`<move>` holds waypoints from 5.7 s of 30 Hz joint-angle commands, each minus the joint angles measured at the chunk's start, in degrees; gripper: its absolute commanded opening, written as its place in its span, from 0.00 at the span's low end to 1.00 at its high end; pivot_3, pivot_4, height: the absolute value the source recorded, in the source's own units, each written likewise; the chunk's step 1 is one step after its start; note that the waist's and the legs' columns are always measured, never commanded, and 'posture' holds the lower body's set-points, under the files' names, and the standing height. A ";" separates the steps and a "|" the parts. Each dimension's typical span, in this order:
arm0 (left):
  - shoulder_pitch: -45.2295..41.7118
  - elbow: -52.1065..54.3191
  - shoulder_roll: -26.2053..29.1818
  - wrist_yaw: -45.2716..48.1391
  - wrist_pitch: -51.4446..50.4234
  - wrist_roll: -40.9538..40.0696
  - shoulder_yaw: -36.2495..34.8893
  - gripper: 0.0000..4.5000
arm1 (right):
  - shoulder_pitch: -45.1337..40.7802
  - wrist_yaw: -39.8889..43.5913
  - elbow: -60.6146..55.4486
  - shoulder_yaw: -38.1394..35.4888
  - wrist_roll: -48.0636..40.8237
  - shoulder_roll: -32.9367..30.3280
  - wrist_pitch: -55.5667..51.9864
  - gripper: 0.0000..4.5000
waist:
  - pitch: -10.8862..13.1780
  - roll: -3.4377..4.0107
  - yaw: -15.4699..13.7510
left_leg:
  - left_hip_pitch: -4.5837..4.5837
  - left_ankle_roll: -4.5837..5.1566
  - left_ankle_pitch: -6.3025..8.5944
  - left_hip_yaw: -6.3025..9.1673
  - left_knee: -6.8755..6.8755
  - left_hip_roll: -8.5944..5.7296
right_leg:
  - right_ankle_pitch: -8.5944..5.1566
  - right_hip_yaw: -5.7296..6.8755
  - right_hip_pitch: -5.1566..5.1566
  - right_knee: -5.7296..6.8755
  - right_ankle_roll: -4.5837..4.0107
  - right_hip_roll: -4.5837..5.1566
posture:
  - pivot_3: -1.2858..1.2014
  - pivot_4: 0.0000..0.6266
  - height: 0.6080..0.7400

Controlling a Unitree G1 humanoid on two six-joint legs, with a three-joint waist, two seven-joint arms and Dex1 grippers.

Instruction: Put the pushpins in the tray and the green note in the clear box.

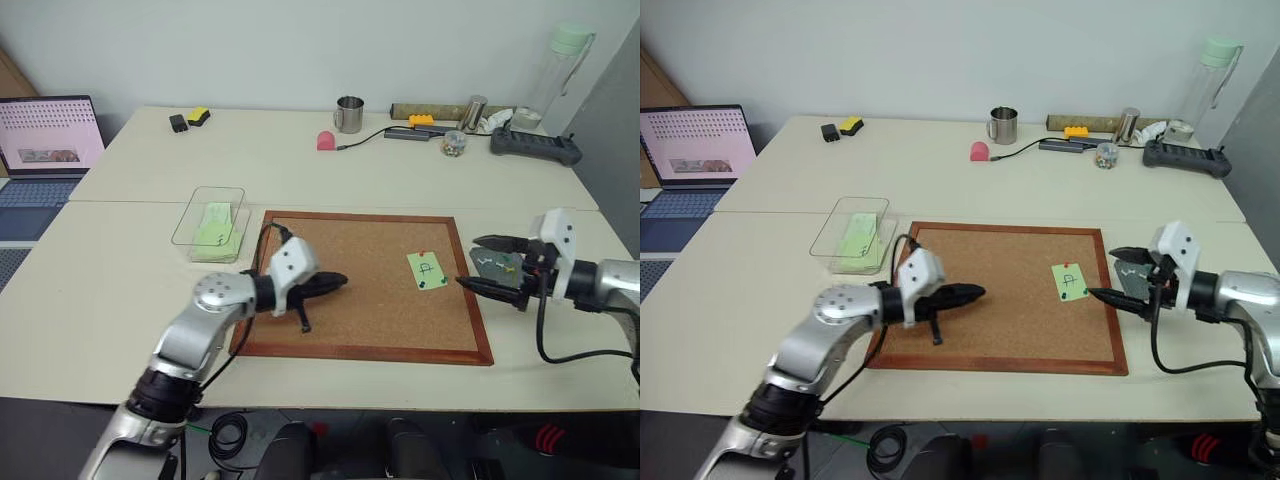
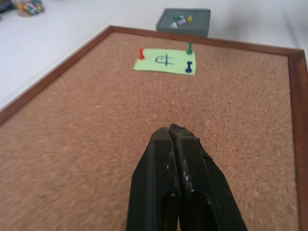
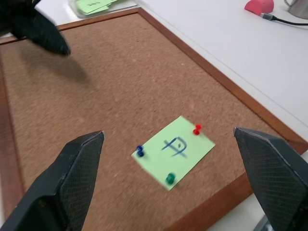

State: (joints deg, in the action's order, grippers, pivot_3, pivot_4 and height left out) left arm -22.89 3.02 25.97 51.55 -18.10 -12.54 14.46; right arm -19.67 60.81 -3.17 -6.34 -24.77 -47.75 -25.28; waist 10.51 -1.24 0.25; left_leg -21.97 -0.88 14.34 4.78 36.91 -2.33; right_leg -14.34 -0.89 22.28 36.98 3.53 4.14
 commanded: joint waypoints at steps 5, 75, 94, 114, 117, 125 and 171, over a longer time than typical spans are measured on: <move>-1.60 -9.35 -3.86 -1.78 6.15 4.21 1.69 0.00 | -11.54 -3.29 13.32 9.85 9.79 6.29 3.64 1.00 | 0.00 0.01 0.12 | -0.01 -0.01 -0.01 0.06 0.02 0.00 | 0.01 0.00 0.03 0.03 -0.01 -0.01 | 0.52 0.24 1.00; 0.82 -11.54 -4.73 -3.23 8.35 10.42 2.83 0.00 | -19.59 -1.06 23.70 4.98 8.21 13.53 -0.63 0.00 | -0.04 0.07 0.39 | 0.05 -0.01 -0.01 0.10 0.04 -0.03 | 0.04 -0.03 0.00 0.11 0.01 0.00 | 0.52 0.24 1.00; 0.51 -12.10 -4.81 -3.14 8.97 10.50 3.29 0.00 | -21.43 -3.93 23.85 0.38 5.15 11.62 -5.08 0.00 | -0.05 0.08 0.23 | 0.04 0.00 -0.01 0.10 0.04 -0.04 | 0.04 -0.03 0.00 0.10 0.01 0.00 | 0.52 0.24 1.00; 0.11 -12.82 -4.59 -2.63 10.37 11.26 4.21 0.00 | -7.45 -3.18 24.71 -0.88 9.25 -3.57 -4.59 0.00 | -0.16 0.27 0.10 | 0.08 0.01 0.00 -0.05 0.05 -0.04 | 0.03 -0.07 -0.08 0.06 0.03 0.01 | 0.52 0.24 1.00; 0.06 -12.97 -4.59 -2.56 10.52 11.30 4.26 0.00 | -6.93 -3.22 25.25 -0.47 10.14 -3.35 -3.46 0.13 | -0.16 0.28 0.09 | 0.08 0.01 0.00 -0.05 0.05 -0.03 | 0.03 -0.04 -0.08 0.06 0.03 0.01 | 0.52 0.24 1.00; -0.02 -13.12 -4.58 -2.38 10.53 11.22 4.31 0.00 | -7.23 -3.30 25.01 -1.32 9.65 -2.98 -3.09 0.50 | -0.17 0.29 0.06 | 0.08 0.01 0.00 -0.04 0.05 -0.04 | 0.03 -0.05 -0.09 0.06 0.03 0.00 | 0.52 0.24 1.00; 1.39 -11.77 -3.26 -2.24 10.13 11.56 3.99 0.00 | -4.75 0.82 13.05 7.70 10.14 4.73 2.76 0.01 | -0.17 0.29 0.18 | 0.09 0.00 0.00 0.10 0.03 -0.02 | 0.03 -0.02 -0.07 0.05 0.04 -0.01 | 0.52 0.24 1.00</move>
State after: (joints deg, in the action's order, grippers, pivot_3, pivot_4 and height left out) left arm -23.08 -7.98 21.75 48.80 -7.00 -2.52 17.19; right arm -23.38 61.32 10.71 2.99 -13.74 -42.92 -22.73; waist 10.34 -0.95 0.43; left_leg -21.88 -0.87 14.34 4.88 36.94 -2.34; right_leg -14.31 -0.91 22.21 37.03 3.56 4.13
